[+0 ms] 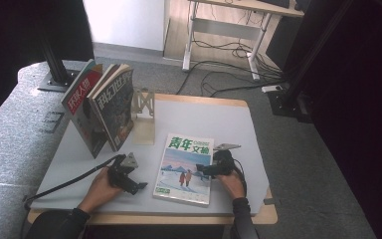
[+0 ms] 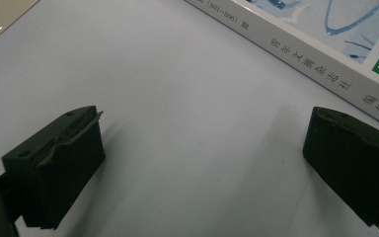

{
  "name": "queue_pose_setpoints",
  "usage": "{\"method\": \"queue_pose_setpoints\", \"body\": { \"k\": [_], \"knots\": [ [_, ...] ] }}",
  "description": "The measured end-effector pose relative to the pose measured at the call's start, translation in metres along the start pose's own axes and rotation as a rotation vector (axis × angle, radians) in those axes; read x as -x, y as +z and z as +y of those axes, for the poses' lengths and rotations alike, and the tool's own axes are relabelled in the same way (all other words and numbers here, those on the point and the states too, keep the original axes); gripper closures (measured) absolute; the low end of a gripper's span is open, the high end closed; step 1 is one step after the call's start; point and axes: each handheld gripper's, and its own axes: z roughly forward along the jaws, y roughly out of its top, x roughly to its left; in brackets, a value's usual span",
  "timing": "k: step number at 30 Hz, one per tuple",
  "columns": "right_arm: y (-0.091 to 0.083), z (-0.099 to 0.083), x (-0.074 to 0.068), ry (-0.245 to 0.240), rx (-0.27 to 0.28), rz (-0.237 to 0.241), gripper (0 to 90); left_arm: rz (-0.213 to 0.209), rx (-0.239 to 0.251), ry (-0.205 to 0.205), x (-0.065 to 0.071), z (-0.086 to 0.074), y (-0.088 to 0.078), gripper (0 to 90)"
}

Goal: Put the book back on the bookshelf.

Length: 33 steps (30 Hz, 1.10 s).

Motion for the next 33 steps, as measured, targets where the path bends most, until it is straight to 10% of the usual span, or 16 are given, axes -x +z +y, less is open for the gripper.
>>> {"method": "queue_pose_setpoints", "body": {
  "k": [23,33],
  "knots": [
    [0.001,0.013,-0.019,-0.079,0.003,0.016,9.3,0.000,-0.001,0.001,0.000,0.000,0.000,1.7],
    [-0.006,0.015,-0.016,-0.032,0.055,0.080,12.1,0.000,-0.001,0.001,0.000,0.000,0.000,1.7]
  ]
}}
